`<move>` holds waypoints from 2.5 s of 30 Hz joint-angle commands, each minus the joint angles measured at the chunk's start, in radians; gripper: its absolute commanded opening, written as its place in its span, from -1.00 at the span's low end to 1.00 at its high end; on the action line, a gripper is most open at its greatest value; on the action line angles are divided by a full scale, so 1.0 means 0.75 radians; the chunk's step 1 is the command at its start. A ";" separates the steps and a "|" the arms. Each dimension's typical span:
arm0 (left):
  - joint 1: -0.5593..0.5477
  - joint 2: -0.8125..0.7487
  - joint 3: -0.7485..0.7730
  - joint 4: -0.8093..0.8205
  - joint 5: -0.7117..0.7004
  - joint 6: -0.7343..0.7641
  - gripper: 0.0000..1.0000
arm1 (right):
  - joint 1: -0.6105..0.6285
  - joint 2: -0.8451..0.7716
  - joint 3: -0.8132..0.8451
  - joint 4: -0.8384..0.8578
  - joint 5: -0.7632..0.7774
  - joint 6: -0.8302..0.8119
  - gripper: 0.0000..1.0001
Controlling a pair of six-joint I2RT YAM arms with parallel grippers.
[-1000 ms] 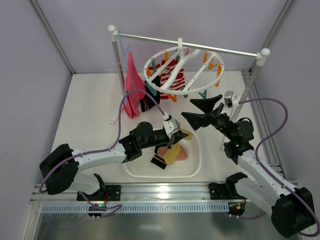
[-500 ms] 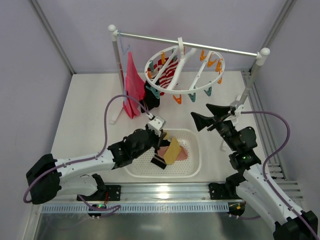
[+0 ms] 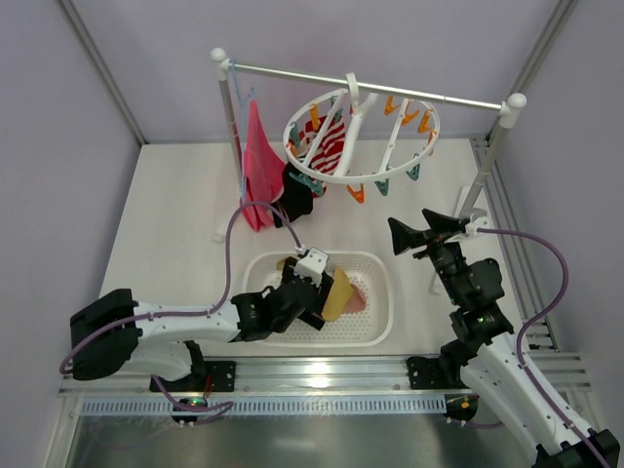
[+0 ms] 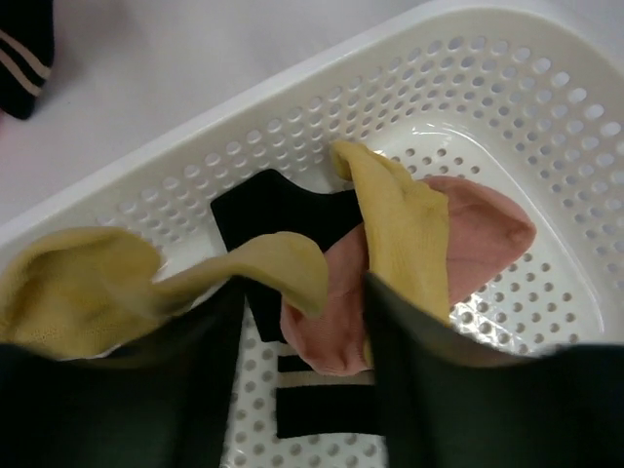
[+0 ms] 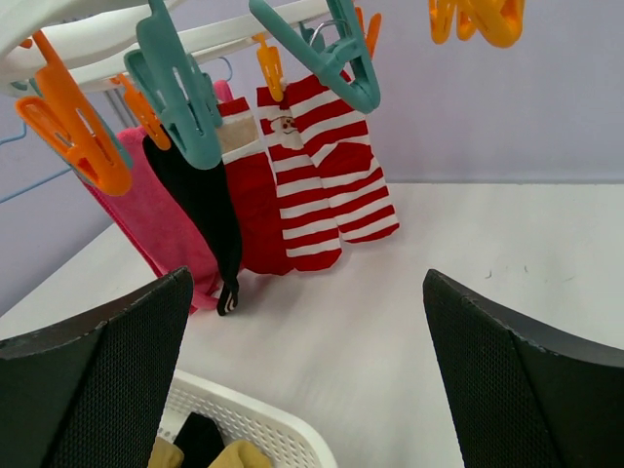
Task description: Remove the socks clipped to the hanger
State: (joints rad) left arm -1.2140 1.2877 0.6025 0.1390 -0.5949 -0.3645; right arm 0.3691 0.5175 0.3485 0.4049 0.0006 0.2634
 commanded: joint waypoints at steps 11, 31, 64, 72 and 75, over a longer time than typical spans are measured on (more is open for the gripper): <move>-0.112 -0.123 0.019 -0.179 -0.244 -0.142 0.99 | 0.001 0.012 -0.009 0.016 0.063 -0.020 0.99; 0.375 -0.525 -0.037 0.289 0.285 0.310 0.99 | -0.001 -0.058 -0.062 0.070 0.016 -0.022 0.99; 0.733 0.459 0.268 1.040 0.167 0.351 0.99 | 0.001 0.012 -0.066 0.129 -0.058 -0.026 0.99; 0.788 0.576 0.318 1.129 0.245 0.355 0.45 | -0.001 0.038 -0.062 0.141 -0.064 -0.026 0.99; 0.790 0.580 0.275 1.240 0.263 0.380 -0.68 | 0.001 0.046 -0.062 0.145 -0.064 -0.026 0.99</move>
State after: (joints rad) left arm -0.6228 1.7248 0.8188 0.9115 -0.4152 -0.1062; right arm 0.3691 0.5465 0.2970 0.4500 -0.0410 0.2592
